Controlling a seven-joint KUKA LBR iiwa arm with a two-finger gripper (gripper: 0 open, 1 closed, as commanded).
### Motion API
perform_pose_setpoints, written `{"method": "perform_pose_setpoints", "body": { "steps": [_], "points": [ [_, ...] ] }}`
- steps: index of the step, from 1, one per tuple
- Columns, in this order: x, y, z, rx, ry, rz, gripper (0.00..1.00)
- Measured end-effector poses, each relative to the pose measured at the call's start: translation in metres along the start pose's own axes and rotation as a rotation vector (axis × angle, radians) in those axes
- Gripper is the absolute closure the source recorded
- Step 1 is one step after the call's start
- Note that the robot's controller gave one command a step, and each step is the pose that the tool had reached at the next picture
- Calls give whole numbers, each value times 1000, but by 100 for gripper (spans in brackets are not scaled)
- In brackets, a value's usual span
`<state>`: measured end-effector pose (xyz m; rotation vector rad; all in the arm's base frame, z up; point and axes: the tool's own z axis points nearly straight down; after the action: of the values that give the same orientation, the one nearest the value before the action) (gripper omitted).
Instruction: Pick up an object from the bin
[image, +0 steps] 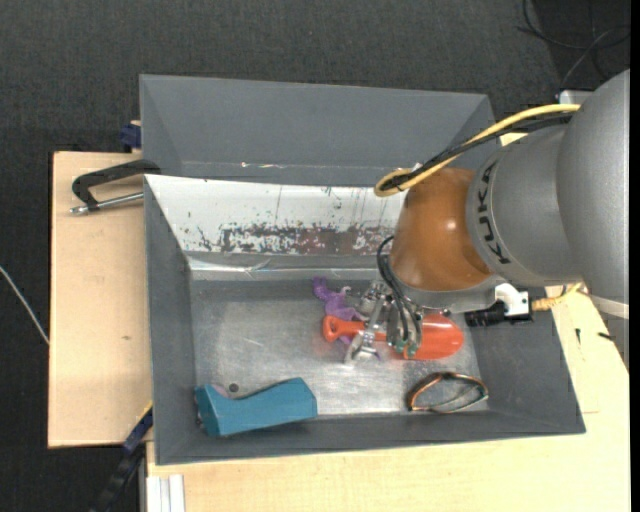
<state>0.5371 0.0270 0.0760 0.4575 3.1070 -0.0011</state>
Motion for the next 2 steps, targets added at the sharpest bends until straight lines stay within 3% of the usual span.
{"method": "perform_pose_setpoints", "body": {
  "steps": [1, 2],
  "points": [
    [28, 1, -77, -3, -1, -22, 100],
    [28, 1, -77, -3, -1, -22, 100]
  ]
}}
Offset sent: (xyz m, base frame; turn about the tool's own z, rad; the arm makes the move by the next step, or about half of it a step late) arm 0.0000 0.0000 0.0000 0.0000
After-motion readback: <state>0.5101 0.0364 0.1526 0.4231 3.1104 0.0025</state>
